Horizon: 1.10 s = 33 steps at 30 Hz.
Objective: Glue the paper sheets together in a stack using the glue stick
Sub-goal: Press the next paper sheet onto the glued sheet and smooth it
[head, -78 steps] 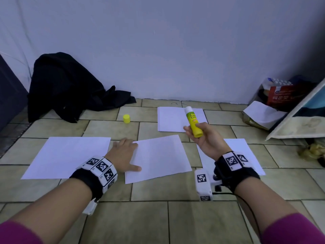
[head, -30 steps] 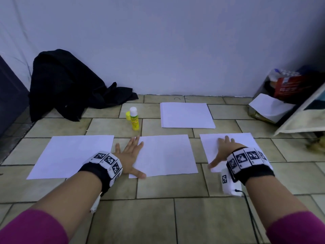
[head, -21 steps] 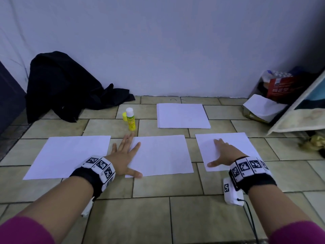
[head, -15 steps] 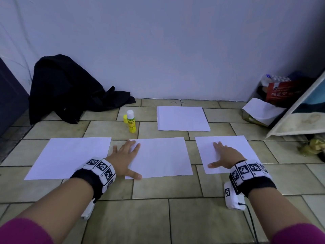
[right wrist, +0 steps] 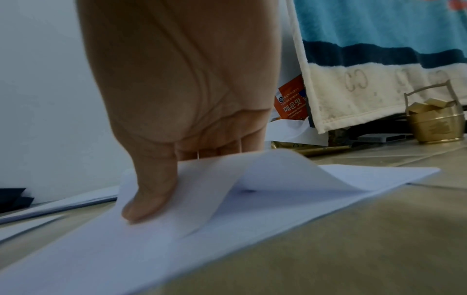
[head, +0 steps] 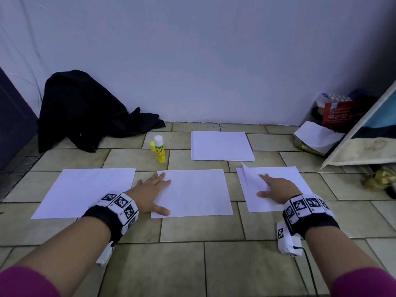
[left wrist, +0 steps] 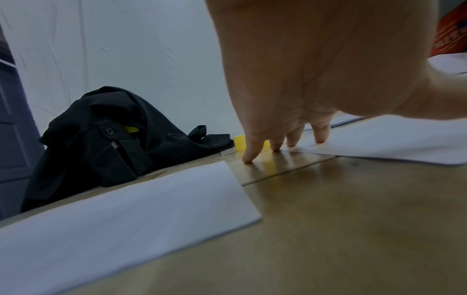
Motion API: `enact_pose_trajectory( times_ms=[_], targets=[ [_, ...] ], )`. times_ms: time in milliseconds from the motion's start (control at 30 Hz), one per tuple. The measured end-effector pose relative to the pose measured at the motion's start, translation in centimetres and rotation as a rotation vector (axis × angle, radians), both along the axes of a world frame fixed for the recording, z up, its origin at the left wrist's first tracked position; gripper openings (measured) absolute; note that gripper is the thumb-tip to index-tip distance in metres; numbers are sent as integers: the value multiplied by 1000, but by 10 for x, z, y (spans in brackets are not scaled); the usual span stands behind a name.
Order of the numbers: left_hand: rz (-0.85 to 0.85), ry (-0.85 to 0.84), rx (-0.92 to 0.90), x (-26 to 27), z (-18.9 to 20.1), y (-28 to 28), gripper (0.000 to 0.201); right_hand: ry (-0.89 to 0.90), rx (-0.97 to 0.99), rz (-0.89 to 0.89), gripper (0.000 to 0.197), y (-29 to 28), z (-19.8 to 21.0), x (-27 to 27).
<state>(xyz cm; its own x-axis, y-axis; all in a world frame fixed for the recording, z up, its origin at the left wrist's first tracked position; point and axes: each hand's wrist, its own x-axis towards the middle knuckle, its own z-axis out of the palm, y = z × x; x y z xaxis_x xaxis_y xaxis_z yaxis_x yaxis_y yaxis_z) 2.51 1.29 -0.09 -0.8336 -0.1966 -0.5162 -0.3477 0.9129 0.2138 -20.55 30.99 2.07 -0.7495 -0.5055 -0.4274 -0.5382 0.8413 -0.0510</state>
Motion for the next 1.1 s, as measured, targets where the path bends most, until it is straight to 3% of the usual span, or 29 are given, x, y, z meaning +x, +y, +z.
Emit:
enact_pose_trajectory(
  times_ms=[200, 400, 633, 733, 867, 1100],
  targets=[
    [-2, 30, -12, 2, -4, -4, 106, 106, -380, -229, 31, 10, 16, -15],
    [-19, 39, -24, -4, -4, 5, 104, 247, -537, -324, 23, 7, 48, -4],
    [-65, -22, 53, -14, -9, 9, 152, -27, -543, -201, 40, -44, 46, 51],
    [-83, -43, 36, -13, -12, 11, 152, -148, -423, -67, 48, -69, 27, 80],
    [-84, -51, 30, -13, -15, 12, 152, -264, -358, -17, 54, -95, 17, 109],
    [-86, -62, 31, -13, -13, 13, 150, -255, -354, -18, 42, -112, 19, 125]
  ],
)
